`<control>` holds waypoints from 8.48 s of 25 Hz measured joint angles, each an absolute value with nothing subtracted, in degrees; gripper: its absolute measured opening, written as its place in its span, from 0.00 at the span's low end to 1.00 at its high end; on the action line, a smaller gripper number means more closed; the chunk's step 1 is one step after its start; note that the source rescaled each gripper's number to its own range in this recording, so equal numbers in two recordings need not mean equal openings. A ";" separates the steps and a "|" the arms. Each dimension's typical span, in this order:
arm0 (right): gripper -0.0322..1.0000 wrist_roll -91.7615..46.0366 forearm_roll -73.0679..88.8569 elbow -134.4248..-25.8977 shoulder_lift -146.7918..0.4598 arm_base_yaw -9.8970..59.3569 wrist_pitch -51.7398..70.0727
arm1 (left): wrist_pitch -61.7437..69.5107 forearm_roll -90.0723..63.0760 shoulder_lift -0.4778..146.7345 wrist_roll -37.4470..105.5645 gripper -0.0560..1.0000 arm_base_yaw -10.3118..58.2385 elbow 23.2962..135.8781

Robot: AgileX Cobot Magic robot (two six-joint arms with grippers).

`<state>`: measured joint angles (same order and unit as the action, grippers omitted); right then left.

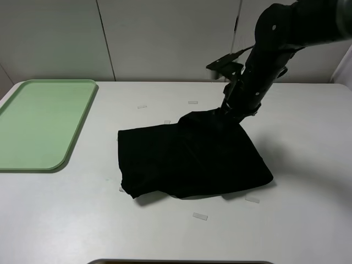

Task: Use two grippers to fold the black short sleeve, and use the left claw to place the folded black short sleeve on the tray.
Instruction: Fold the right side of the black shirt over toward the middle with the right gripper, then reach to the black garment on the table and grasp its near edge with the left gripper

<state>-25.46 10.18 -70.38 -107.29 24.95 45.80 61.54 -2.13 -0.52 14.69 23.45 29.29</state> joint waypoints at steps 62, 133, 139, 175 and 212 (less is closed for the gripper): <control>0.90 -4.04 13.70 -70.38 -108.59 32.84 39.69 | 61.59 0.00 -0.52 14.69 0.98 23.45 29.29; 1.00 5.56 -3.15 -29.38 0.34 9.23 60.69 | 61.59 0.00 -0.52 14.69 0.98 23.45 29.29; 1.00 4.28 -3.53 -28.19 0.34 9.23 58.81 | 61.59 0.00 -0.52 14.69 0.98 23.45 29.29; 1.00 4.10 -3.53 -28.12 0.34 9.23 58.81 | 47.75 -11.37 15.46 -0.58 0.98 23.45 30.59; 1.00 4.10 -3.58 -28.12 0.34 9.23 58.76 | 7.53 -74.36 99.52 50.19 0.96 23.37 31.78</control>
